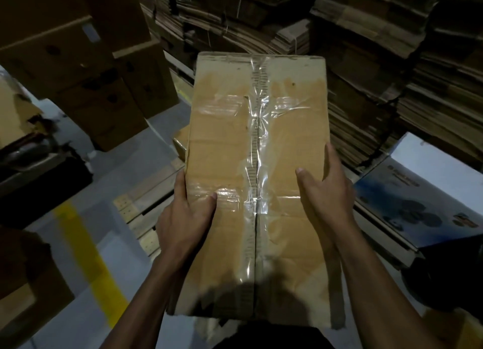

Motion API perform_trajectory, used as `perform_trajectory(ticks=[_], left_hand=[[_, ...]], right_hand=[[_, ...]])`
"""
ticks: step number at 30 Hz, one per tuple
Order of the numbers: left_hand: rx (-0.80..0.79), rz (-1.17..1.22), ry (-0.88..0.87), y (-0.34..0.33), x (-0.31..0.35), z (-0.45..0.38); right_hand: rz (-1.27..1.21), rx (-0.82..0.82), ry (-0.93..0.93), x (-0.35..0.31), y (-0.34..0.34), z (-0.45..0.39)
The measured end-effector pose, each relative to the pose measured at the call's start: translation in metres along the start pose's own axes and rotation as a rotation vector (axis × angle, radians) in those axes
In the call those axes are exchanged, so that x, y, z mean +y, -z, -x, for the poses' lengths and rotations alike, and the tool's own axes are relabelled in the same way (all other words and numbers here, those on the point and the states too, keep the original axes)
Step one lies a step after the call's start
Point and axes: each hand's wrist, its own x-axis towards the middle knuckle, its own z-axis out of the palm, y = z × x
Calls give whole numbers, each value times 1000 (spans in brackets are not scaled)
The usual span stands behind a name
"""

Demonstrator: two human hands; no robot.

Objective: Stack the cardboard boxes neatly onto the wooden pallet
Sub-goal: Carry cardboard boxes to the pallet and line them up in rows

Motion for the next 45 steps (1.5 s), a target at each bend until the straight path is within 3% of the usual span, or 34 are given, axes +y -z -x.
perform_trajectory(ticks=[13, 28, 40, 45], left_hand=[[5, -153, -60, -35, 39, -200], [-269, -274, -100, -91, 60, -352], [-606, -351, -214, -161, 5, -499], [-637, -372, -290, -206, -37, -533]], right_hand=[[-49, 5, -120, -37, -70, -185], [22, 166, -390, -29, -114, -284], [36, 337, -710, -13, -220, -324], [17, 342, -776, 31, -275, -337]])
